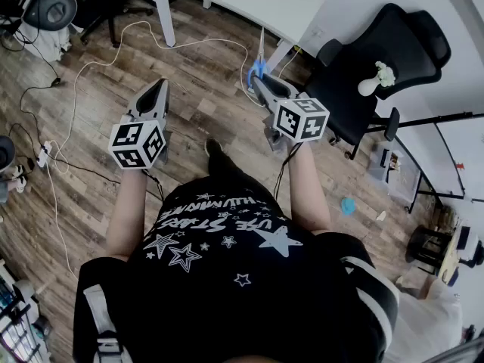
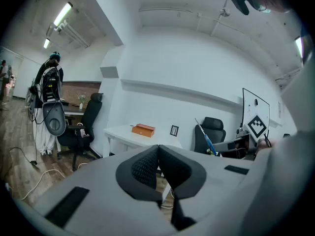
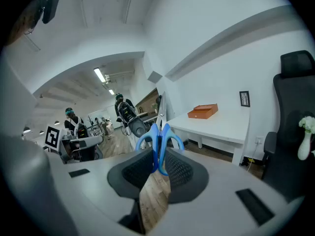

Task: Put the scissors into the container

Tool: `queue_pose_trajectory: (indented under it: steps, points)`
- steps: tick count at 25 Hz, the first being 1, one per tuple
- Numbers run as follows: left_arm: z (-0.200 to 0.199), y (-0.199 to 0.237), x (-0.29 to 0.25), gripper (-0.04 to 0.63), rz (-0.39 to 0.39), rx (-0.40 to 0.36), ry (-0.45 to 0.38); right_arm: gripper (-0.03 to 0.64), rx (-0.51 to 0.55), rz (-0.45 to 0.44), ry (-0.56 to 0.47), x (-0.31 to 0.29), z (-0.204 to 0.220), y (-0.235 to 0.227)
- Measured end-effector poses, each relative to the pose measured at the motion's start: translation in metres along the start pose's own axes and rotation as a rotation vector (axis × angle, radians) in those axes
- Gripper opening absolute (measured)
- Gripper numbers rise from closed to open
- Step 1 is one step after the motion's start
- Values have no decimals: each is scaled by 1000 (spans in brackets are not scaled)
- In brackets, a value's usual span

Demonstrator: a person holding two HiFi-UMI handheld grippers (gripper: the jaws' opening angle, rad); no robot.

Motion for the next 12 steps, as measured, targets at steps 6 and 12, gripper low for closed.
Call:
queue_pose_trajectory:
  steps: [6,12]
  points:
    - [1,0,1,18,9,0,2,97,0,-7,11,-1,3,3]
    - [2,6,15,18,1,-5,1,97,8,-6,7,3,3,16]
Point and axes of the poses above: the fingertips, and each gripper's own axes: x backward along the fingers, y to its left, z out of its underside, the point moved 3 cm from there along x, backward along the fingers, and after that the axes turned 14 degrees about x, right-handed, at the moved point
